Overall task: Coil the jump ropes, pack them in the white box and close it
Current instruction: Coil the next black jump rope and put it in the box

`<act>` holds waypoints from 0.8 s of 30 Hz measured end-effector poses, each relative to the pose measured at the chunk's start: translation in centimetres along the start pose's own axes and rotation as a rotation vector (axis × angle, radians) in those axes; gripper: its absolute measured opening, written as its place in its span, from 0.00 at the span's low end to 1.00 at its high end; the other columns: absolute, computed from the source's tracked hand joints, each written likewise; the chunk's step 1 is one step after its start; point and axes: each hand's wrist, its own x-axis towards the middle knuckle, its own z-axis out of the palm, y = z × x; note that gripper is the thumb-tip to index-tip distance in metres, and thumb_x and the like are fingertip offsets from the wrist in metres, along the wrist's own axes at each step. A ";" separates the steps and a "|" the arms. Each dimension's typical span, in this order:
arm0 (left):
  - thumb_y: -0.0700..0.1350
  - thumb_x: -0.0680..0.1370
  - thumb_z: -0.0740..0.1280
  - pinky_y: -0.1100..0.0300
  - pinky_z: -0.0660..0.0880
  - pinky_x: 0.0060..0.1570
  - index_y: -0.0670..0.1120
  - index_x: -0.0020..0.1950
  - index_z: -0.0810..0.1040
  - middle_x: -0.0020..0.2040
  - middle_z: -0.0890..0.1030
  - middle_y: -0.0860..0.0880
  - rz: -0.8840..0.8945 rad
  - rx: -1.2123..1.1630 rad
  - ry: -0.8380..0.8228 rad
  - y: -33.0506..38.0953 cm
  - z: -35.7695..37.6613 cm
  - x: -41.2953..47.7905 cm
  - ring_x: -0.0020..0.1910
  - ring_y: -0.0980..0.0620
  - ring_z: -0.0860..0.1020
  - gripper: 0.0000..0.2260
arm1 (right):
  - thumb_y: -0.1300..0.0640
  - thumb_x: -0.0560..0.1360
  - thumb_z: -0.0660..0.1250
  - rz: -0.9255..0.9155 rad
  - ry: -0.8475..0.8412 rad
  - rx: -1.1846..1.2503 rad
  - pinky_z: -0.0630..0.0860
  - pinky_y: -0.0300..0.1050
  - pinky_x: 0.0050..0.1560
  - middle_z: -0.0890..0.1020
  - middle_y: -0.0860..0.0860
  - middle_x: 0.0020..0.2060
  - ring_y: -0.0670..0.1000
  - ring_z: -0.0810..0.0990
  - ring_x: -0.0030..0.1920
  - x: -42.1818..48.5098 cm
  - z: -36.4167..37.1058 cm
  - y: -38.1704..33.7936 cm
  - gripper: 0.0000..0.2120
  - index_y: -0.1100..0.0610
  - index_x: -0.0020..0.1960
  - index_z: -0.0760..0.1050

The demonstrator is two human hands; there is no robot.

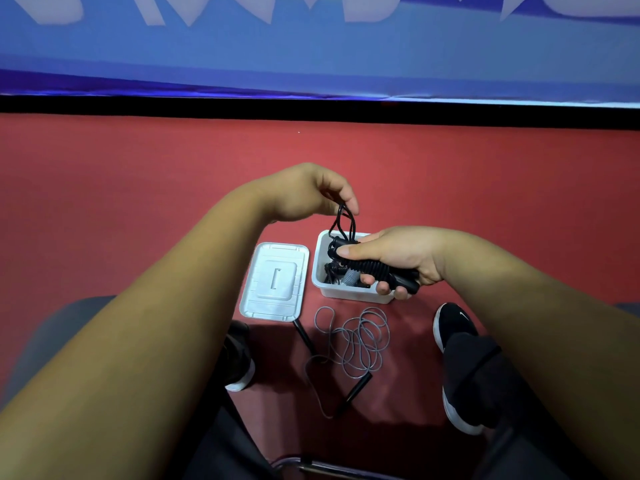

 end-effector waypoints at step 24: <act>0.49 0.87 0.52 0.52 0.76 0.44 0.37 0.67 0.74 0.50 0.87 0.35 -0.336 -0.420 -0.036 1.7 0.6 -0.6 0.42 0.39 0.84 0.20 | 0.46 0.78 0.75 -0.091 0.308 0.088 0.68 0.40 0.33 0.77 0.49 0.34 0.48 0.73 0.29 1.9 -2.3 0.5 0.15 0.48 0.61 0.78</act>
